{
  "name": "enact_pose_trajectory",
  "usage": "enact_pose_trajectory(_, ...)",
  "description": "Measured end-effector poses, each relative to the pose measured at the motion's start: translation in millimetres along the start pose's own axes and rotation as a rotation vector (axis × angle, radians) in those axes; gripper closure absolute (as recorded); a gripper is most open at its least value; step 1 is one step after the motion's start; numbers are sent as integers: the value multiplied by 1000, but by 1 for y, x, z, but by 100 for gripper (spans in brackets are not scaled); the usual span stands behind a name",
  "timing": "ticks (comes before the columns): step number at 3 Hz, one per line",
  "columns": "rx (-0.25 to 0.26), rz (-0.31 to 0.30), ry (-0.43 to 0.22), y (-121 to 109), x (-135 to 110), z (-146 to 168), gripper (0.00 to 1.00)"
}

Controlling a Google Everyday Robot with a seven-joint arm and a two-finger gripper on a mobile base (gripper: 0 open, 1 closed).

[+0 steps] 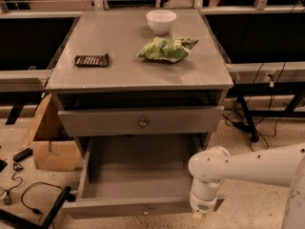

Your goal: Open middle drawer

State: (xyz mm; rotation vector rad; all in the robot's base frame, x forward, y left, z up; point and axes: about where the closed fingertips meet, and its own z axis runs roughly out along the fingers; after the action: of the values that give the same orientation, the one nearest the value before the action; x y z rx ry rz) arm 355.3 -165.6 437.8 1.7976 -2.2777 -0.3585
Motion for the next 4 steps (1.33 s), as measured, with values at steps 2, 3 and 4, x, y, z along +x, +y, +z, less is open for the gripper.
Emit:
enact_pose_trajectory(2,-23,19,1,2,-2,-6,100)
enact_pose_trajectory(3,-23,19,1,-4,-4,-8,100)
enact_pose_trajectory(4,-24,19,1,-9,-5,-10,100)
